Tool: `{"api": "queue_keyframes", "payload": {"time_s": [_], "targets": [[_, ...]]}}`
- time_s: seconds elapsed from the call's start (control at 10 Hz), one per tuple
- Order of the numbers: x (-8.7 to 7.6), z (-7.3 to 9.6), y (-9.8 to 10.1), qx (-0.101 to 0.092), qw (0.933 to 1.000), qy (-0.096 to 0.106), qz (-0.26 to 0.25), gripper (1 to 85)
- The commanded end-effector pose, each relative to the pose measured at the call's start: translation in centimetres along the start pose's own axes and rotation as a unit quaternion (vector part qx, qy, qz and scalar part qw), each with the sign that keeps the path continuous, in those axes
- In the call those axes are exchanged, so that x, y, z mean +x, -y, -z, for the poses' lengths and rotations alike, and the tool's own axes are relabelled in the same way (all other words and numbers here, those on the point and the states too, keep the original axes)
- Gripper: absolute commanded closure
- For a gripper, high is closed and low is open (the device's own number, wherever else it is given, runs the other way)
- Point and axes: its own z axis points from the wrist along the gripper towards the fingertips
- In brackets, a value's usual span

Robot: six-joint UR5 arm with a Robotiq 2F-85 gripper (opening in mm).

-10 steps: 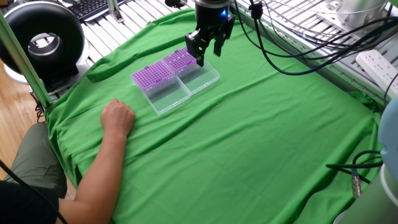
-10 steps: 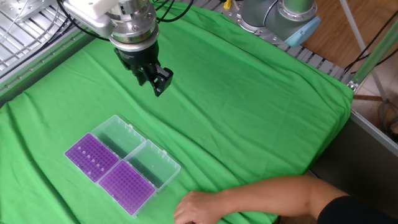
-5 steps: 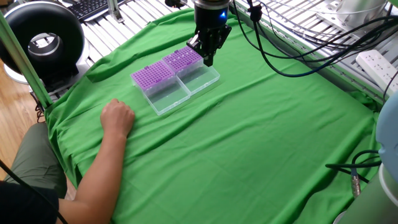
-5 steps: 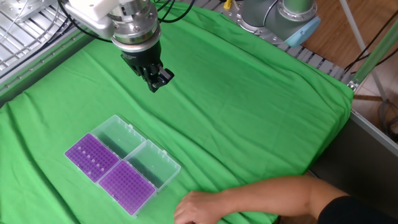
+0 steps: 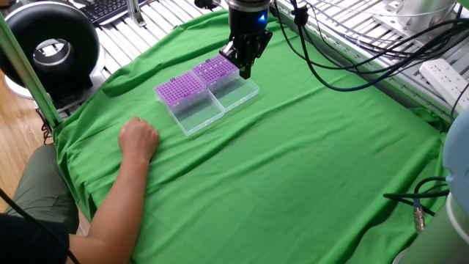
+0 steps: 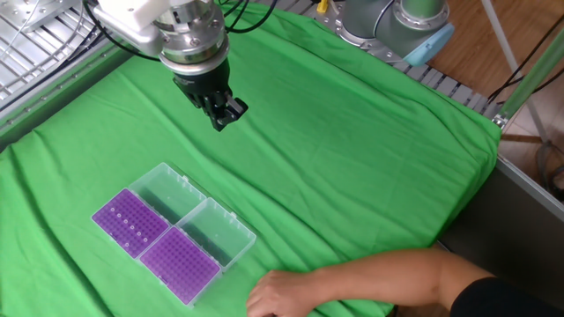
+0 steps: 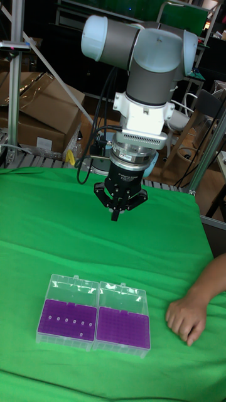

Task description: Insert a small pipette tip into the holder for small pipette tips

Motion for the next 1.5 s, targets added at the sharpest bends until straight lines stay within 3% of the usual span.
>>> {"api": "queue_keyframes", "payload": {"time_s": [0.0, 0.2, 0.4, 0.6, 0.7, 0.8, 0.9, 1.2, 1.4], "targets": [[-0.1, -0.1, 0.2, 0.005, 0.9999, 0.001, 0.012, 84.7], [0.3, -0.4, 0.8, 0.007, 0.9995, -0.003, 0.031, 84.7], [1.5, -1.1, 2.6, 0.033, 0.9976, -0.028, 0.053, 84.7], [1.4, -2.2, 2.3, 0.004, 0.9979, -0.007, 0.064, 84.7], [0.7, -2.3, 2.8, 0.014, 0.9986, 0.006, 0.051, 84.7], [0.7, -2.1, 2.5, 0.005, 0.9994, 0.011, 0.032, 84.7], [1.0, -2.0, 3.4, 0.016, 0.9993, 0.013, 0.030, 84.7], [2.8, -2.7, 4.5, 0.006, 0.9992, 0.013, 0.038, 84.7], [3.0, -2.7, 4.9, 0.010, 0.9989, 0.012, 0.045, 84.7]]}}
